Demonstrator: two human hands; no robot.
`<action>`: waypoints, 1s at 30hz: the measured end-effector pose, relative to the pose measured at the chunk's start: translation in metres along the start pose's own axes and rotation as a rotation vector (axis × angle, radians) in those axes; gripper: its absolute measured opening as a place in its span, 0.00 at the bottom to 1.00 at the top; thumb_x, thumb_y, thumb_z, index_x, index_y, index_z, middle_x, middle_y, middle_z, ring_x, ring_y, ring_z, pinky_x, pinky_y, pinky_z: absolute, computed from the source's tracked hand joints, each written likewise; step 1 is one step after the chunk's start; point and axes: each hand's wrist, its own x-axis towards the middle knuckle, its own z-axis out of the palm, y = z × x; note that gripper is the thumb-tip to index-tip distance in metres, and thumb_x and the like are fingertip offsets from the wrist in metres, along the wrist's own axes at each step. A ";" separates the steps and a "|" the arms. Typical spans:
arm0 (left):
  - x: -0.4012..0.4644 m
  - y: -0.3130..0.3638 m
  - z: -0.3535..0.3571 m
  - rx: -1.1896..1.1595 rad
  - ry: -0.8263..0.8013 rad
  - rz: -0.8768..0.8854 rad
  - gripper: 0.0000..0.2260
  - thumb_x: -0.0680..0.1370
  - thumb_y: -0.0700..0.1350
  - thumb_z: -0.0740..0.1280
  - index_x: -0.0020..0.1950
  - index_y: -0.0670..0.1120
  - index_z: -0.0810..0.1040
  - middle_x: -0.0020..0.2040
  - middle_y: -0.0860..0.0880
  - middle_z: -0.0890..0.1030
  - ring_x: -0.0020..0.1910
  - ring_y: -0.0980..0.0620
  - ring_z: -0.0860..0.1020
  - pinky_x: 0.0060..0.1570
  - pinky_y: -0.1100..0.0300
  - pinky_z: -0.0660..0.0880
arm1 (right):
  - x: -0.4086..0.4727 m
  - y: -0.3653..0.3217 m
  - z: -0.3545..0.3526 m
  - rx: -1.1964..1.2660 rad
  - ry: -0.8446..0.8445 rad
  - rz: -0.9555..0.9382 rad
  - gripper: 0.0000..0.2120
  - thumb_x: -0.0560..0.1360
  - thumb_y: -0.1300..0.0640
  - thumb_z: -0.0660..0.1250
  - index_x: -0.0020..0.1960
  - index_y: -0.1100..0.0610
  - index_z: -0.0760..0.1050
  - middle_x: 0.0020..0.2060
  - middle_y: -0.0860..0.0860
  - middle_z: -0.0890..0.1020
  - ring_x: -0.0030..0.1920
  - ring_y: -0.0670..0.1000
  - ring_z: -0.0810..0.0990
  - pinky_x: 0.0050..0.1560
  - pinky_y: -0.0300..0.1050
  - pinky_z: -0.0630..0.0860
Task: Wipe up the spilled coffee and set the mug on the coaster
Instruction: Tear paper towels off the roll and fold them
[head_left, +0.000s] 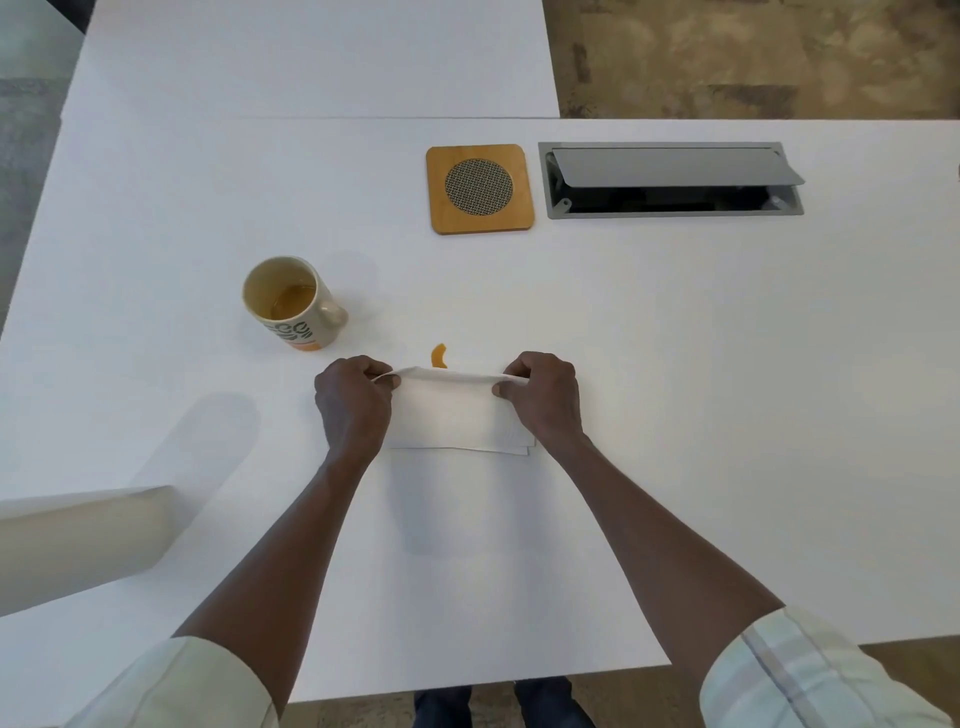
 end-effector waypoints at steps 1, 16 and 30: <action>0.001 0.001 0.001 -0.006 0.004 0.002 0.04 0.73 0.39 0.75 0.47 0.45 0.86 0.46 0.46 0.86 0.50 0.44 0.82 0.57 0.50 0.78 | 0.000 0.000 0.000 0.002 0.009 -0.002 0.07 0.64 0.59 0.76 0.37 0.54 0.78 0.33 0.46 0.81 0.37 0.49 0.79 0.39 0.46 0.75; 0.011 0.018 0.023 -0.124 0.110 0.137 0.11 0.75 0.36 0.73 0.55 0.41 0.79 0.55 0.44 0.79 0.44 0.49 0.82 0.53 0.59 0.76 | -0.007 0.004 0.010 -0.469 0.235 -0.436 0.17 0.66 0.66 0.75 0.52 0.58 0.73 0.45 0.55 0.71 0.43 0.55 0.70 0.37 0.50 0.74; -0.009 -0.027 0.050 0.250 -0.061 0.599 0.18 0.82 0.41 0.63 0.73 0.43 0.74 0.76 0.39 0.68 0.76 0.39 0.63 0.74 0.47 0.65 | -0.019 0.015 0.026 -0.518 0.047 -0.526 0.20 0.72 0.72 0.58 0.63 0.61 0.72 0.53 0.54 0.74 0.48 0.55 0.71 0.41 0.49 0.76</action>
